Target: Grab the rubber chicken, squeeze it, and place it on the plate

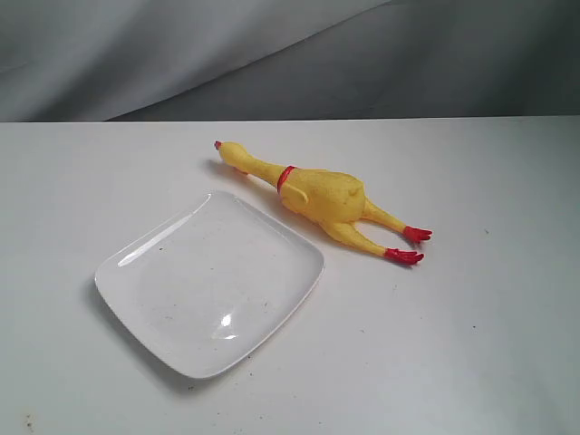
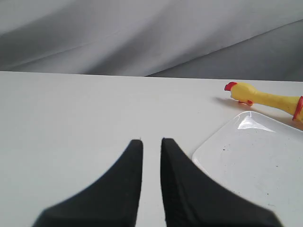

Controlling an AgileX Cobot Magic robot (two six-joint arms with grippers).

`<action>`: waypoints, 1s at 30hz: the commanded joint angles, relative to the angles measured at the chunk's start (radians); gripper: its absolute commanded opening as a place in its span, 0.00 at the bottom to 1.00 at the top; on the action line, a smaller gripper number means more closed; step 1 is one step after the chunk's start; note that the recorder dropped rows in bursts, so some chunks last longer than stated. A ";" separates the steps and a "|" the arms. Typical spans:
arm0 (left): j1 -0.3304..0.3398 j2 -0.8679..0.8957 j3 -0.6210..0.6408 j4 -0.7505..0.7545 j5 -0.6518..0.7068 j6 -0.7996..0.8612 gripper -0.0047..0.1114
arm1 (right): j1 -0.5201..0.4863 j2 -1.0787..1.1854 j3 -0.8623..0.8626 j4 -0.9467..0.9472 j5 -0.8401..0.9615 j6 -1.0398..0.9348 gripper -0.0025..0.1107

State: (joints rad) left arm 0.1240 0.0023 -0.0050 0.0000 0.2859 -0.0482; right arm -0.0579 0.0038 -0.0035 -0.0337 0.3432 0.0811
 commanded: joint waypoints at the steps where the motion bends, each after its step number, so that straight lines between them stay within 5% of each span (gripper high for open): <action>1: 0.001 -0.002 0.005 0.000 -0.002 0.001 0.17 | -0.002 -0.004 0.003 -0.002 0.000 0.001 0.02; 30: 0.001 -0.002 0.005 0.000 -0.002 0.001 0.17 | -0.002 -0.004 0.003 -0.017 -0.021 -0.003 0.02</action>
State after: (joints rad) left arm 0.1240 0.0023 -0.0050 0.0000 0.2859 -0.0482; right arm -0.0579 0.0038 -0.0035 -0.0337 0.3432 0.0811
